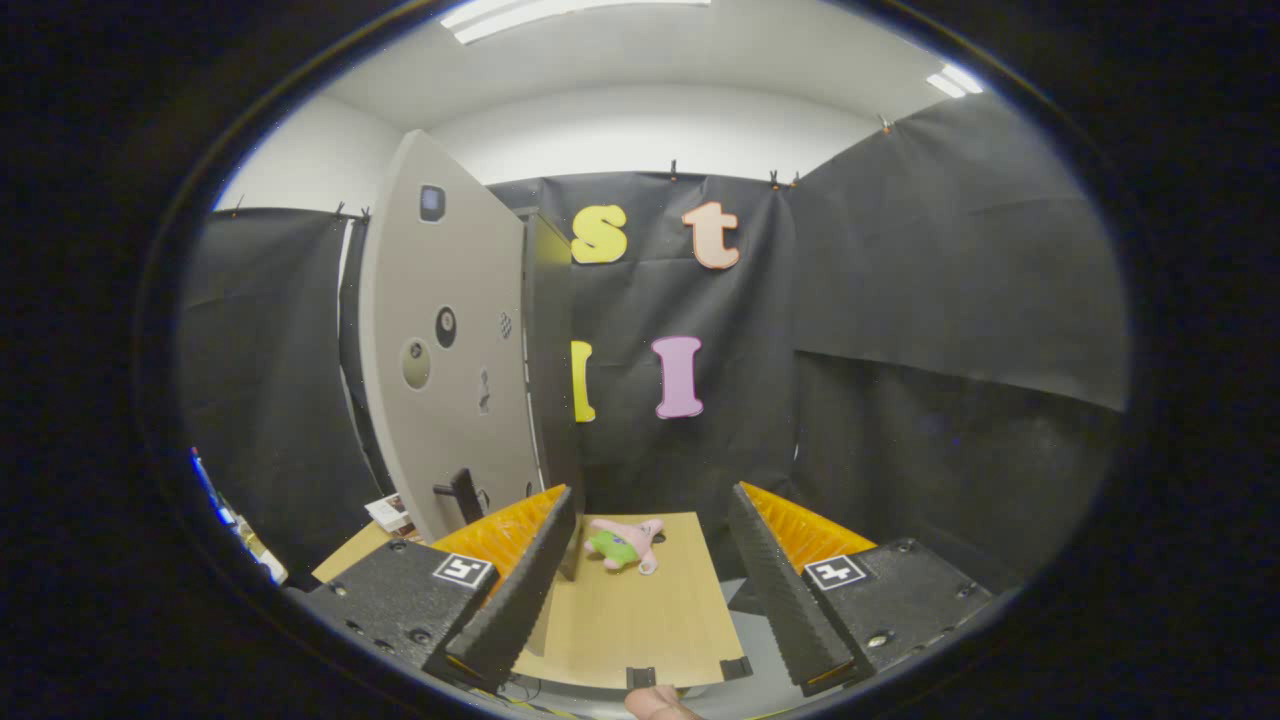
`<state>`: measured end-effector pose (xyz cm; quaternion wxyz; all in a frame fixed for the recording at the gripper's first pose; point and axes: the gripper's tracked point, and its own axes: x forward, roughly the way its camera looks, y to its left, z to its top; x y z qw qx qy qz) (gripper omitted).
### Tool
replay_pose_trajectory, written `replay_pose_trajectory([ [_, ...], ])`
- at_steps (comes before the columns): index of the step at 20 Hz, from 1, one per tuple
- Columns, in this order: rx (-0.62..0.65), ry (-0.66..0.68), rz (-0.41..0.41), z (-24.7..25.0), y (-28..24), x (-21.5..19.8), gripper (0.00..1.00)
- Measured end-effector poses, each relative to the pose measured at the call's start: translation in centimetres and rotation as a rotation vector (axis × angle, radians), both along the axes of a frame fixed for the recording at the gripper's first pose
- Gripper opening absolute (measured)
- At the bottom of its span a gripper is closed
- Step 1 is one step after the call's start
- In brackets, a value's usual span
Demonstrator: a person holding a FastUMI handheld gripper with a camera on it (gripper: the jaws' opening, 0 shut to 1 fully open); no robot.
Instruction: Open the shoe cabinet door, grab the shoes and put them into the shoe cabinet, then close the shoe cabinet door.
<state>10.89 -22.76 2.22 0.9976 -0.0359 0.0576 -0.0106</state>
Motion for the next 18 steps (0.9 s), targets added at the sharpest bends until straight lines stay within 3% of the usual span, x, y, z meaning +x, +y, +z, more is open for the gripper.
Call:
replay_pose_trajectory([
  [8,0.009,0.061,0.108,-5.6,-1.4,8.3,0.96],
  [12,0.059,0.097,0.184,-7.8,1.5,11.1,0.96],
  [18,0.025,0.121,0.265,-9.6,6.1,13.0,0.96],
])
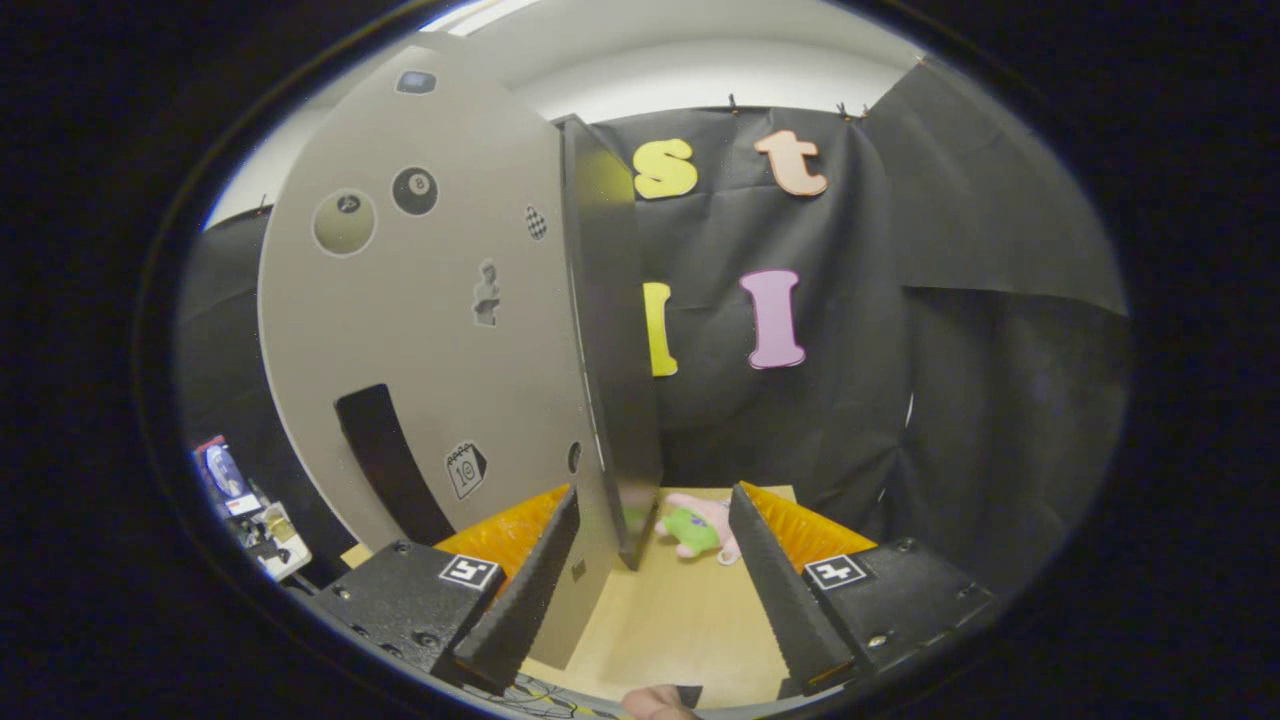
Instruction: Open the shoe cabinet door, grab the shoes and put them into the shoe cabinet, then close the shoe cabinet door.
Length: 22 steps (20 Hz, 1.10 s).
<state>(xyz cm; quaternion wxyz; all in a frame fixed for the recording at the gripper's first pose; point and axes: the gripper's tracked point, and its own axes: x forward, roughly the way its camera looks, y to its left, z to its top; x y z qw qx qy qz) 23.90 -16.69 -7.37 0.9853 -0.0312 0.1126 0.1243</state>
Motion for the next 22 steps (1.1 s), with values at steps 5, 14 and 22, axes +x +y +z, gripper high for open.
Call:
replay_pose_trajectory([
  [5,0.024,-0.031,0.099,0.5,5.1,-1.4,0.96],
  [14,0.023,-0.048,0.123,-0.4,8.9,-1.6,0.94],
  [22,0.051,-0.036,0.043,-0.7,9.5,0.3,0.94],
])
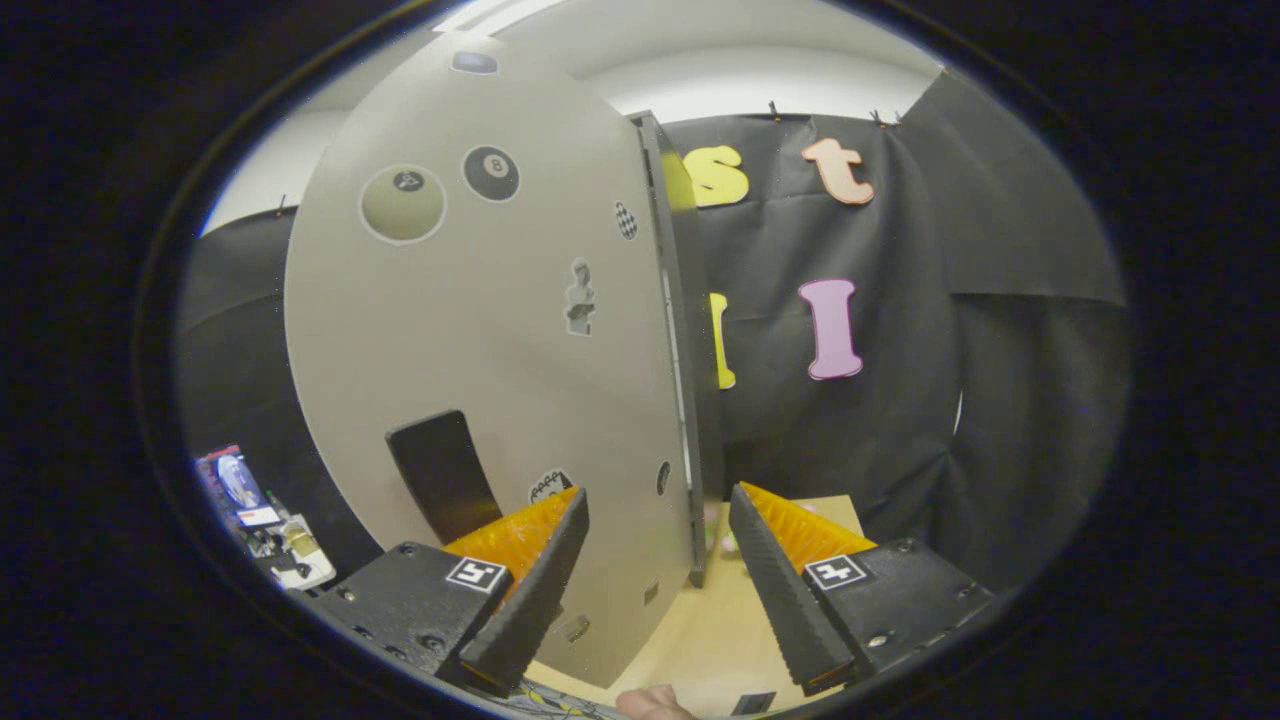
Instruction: Open the shoe cabinet door, grab the shoes and put them into the shoe cabinet, then close the shoe cabinet door.
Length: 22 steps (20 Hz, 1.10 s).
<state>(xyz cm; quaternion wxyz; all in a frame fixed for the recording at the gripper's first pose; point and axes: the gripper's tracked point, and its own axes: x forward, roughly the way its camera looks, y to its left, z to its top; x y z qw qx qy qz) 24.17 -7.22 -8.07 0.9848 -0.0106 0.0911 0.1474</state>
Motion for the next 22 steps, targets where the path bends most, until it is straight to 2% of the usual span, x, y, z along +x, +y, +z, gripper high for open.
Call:
replay_pose_trajectory([
  [6,-0.074,-0.048,-0.042,0.1,2.9,-0.3,0.94],
  [9,-0.049,-0.034,-0.060,-0.6,4.8,-0.1,0.94],
  [12,-0.045,-0.027,-0.144,-0.7,5.1,0.0,0.94],
  [22,-0.067,-0.063,-0.318,-1.0,10.4,0.0,0.94],
])
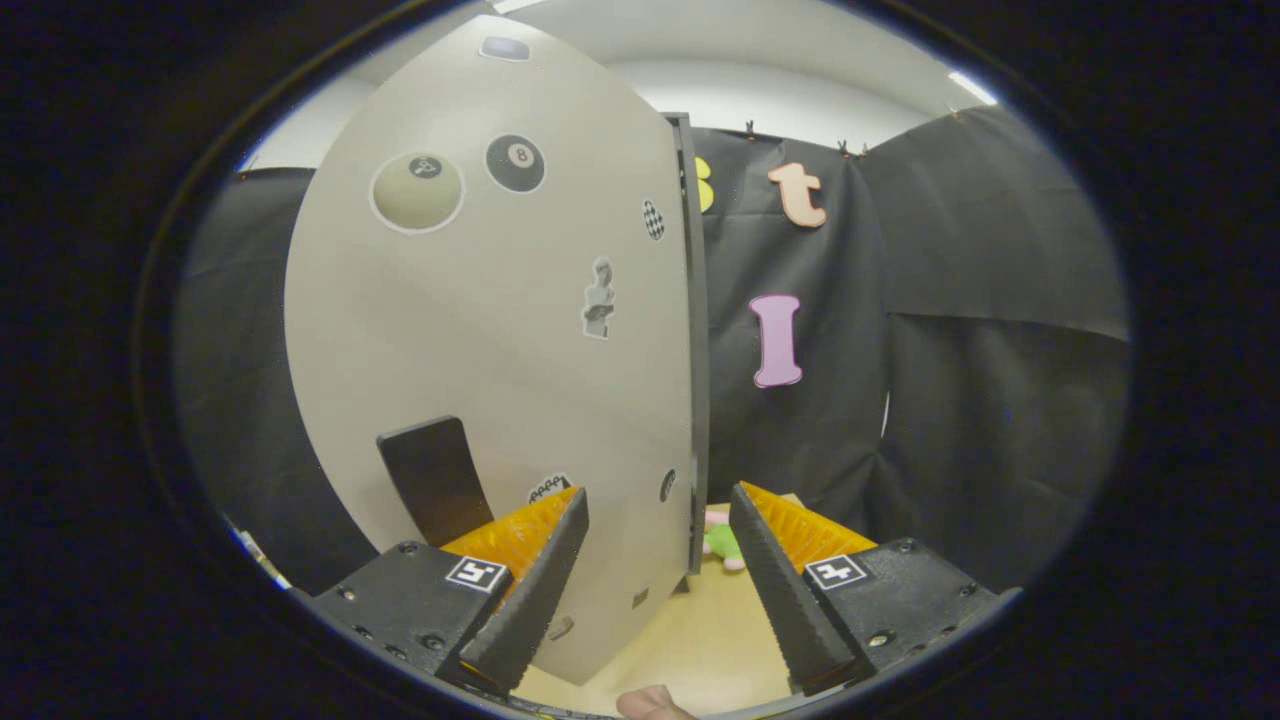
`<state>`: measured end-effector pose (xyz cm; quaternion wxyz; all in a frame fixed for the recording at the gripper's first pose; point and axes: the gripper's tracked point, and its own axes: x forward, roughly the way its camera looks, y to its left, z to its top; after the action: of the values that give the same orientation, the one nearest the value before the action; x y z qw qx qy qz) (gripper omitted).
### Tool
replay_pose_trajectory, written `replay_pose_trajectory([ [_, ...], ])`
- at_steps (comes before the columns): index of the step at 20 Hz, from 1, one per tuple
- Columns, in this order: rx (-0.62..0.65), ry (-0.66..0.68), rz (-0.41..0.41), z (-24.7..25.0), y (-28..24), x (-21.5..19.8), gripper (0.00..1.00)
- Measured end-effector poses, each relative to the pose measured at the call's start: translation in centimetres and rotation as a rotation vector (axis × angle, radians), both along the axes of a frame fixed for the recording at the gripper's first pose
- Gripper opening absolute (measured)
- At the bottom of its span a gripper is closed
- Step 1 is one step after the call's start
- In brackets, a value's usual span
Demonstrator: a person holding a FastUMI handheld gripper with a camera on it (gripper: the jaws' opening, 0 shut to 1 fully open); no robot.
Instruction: Open the shoe cabinet door, grab the shoes and put them into the shoe cabinet, then close the shoe cabinet door.
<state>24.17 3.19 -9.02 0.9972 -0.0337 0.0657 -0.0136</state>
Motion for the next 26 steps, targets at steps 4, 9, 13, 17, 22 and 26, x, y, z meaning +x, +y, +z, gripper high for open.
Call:
replay_pose_trajectory([
  [4,-0.001,0.007,-0.008,-0.7,3.3,1.2,0.94],
  [9,0.012,0.062,0.104,-2.8,9.7,3.1,0.94],
  [13,0.033,0.104,0.130,-3.8,12.0,4.9,0.94],
  [17,0.065,0.133,0.128,-3.8,12.9,5.4,0.94],
  [22,0.054,0.126,0.094,-3.7,12.5,5.0,0.94],
  [26,0.060,0.126,0.053,-3.4,11.8,2.3,0.94],
])
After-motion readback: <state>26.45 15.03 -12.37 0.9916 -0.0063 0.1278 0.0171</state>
